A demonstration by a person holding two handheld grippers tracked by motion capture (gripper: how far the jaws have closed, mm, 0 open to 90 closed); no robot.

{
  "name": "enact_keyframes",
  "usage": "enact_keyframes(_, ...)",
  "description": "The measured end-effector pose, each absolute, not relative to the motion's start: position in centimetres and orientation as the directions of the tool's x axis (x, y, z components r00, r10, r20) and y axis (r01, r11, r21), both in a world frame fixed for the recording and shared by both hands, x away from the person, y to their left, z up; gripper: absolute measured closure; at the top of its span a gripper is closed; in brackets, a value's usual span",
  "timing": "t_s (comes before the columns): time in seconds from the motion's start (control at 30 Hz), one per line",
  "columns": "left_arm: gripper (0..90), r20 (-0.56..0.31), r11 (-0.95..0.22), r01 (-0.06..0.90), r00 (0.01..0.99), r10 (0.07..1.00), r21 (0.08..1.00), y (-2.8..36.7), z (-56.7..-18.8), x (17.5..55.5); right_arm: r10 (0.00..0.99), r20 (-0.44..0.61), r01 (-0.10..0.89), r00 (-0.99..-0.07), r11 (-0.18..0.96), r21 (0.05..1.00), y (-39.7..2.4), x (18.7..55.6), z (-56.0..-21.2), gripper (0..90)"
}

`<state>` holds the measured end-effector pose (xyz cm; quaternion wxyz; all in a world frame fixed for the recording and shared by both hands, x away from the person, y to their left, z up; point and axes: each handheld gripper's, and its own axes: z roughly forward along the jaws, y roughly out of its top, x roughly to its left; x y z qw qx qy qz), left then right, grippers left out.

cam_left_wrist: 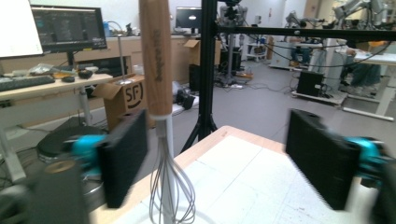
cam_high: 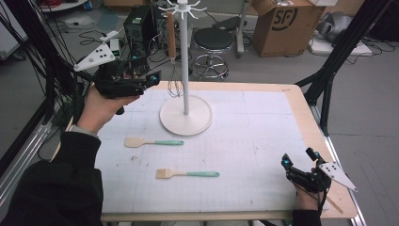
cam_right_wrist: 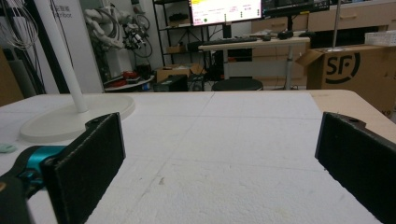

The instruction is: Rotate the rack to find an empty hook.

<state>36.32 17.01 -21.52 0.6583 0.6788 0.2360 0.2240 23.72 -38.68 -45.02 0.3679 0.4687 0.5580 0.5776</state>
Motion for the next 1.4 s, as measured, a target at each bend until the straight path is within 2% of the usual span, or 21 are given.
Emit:
enact_keyframes(0.2, 59.7, 0.018, -0.055, 0.021, 0.777, 0.629, 0.998, 16.5, -20.0, 36.3, 0.944, 0.128, 0.092, -0.304, -0.104, 0.99, -38.8, 23.8, -45.0, 0.4)
enact_keyframes(0.23, 69.3, 0.013, -0.047, 0.021, 0.775, 0.632, 0.999, 16.4, -19.7, 36.3, 0.942, 0.125, 0.094, -0.311, -0.1, 0.991, -38.7, 23.8, -45.0, 0.4)
enact_keyframes(0.27, 69.3, 0.012, -0.051, 0.027, 0.773, 0.634, 0.998, 16.3, -19.4, 36.4, 0.942, 0.125, 0.094, -0.311, -0.1, 0.991, -38.7, 23.8, -45.0, 0.4)
enact_keyframes(0.37, 82.9, 0.021, -0.055, 0.019, 0.767, 0.641, 0.998, 16.0, -18.6, 36.5, 0.941, 0.126, 0.094, -0.314, -0.101, 0.99, -38.6, 23.8, -45.0, 0.4)
enact_keyframes(0.47, 88.9, 0.037, -0.057, 0.001, 0.756, 0.654, 0.998, 15.6, -17.8, 36.6, 0.943, 0.125, 0.091, -0.31, -0.102, 0.991, -38.7, 23.7, -45.0, 0.4)
enact_keyframes(0.7, 89.8, 0.044, -0.055, -0.008, 0.737, 0.675, 0.998, 14.8, -16.4, 37.4, 0.943, 0.127, 0.089, -0.308, -0.104, 0.991, -38.8, 23.7, -45.0, 0.5)
enact_keyframes(1.07, 89.9, 0.024, -0.042, 0.0, 0.818, 0.575, 0.999, 13.9, -14.4, 39.1, 0.941, 0.141, 0.091, -0.308, -0.118, 0.989, -38.9, 23.6, -44.9, 0.4)
enact_keyframes(1.4, 89.9, 0.023, -0.055, 0.009, 0.837, 0.547, 0.998, 12.3, -13.1, 40.5, 0.941, 0.143, 0.086, -0.306, -0.122, 0.989, -38.9, 23.6, -44.9, 0.4)
